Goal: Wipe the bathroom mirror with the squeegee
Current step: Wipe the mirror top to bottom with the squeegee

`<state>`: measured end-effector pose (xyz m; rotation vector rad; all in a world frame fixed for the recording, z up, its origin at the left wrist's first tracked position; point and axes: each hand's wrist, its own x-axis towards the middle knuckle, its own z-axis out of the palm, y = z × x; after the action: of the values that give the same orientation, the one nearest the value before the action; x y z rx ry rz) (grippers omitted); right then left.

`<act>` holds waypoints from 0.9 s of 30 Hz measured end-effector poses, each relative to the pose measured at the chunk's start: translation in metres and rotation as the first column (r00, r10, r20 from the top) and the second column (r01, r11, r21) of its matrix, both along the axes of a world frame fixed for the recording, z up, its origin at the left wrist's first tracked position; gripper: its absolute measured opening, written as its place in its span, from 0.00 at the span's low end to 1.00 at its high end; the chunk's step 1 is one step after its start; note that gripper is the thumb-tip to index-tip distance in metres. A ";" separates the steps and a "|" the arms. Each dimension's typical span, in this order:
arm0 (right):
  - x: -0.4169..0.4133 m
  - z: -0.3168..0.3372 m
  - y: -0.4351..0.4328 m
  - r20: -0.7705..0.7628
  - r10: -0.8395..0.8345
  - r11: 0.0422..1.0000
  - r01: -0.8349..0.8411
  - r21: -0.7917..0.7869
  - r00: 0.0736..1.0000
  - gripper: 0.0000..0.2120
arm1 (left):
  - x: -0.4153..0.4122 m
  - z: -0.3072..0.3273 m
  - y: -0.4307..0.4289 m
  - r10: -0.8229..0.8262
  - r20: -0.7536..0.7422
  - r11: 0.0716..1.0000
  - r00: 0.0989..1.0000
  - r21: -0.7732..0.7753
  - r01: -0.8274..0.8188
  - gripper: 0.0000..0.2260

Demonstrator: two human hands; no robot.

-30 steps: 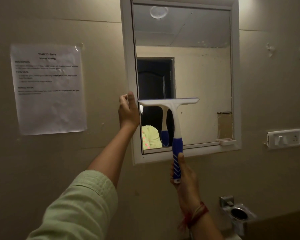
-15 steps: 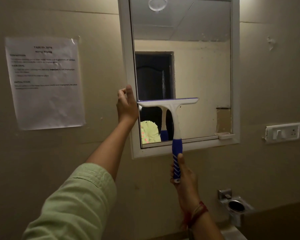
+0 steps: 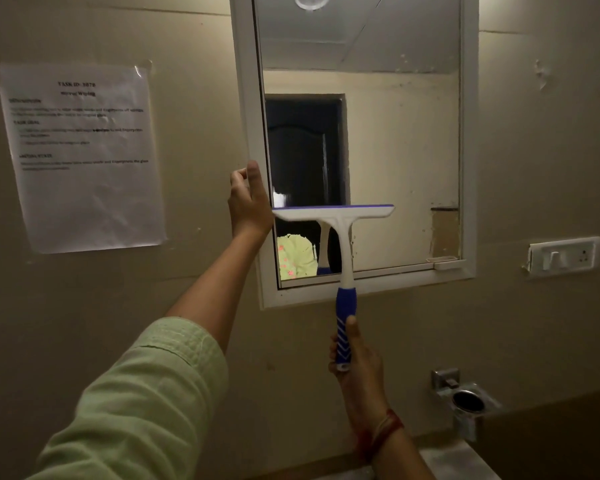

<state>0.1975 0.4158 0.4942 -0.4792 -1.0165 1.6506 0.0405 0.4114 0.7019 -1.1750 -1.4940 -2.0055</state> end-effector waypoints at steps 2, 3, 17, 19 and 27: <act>0.000 0.009 0.003 0.004 0.002 1.000 -0.002 0.011 1.000 0.38 | 0.000 0.000 0.000 -0.001 -0.005 1.000 1.000 0.011 0.001 0.19; 0.000 0.017 0.004 0.008 0.009 1.000 -0.009 0.019 1.000 0.34 | 0.000 0.000 0.001 -0.001 -0.006 1.000 1.000 0.017 0.001 0.19; 0.006 0.003 0.009 0.059 -0.032 0.998 0.029 0.049 0.998 0.21 | -0.003 0.000 0.002 0.003 0.008 0.999 1.000 0.041 -0.003 0.19; 0.005 0.019 0.012 0.054 -0.023 0.996 0.019 0.087 0.998 0.20 | -0.003 0.000 0.003 -0.002 0.008 1.000 1.000 0.030 0.002 0.20; 0.000 -0.022 0.000 0.075 -0.020 0.999 0.018 0.028 0.997 0.22 | -0.001 0.002 -0.001 0.004 0.018 1.000 1.000 0.030 -0.004 0.19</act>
<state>0.1972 0.4162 0.4718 -0.5349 -1.0859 1.6103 0.0399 0.4108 0.7036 -1.1444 -1.4682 -2.0338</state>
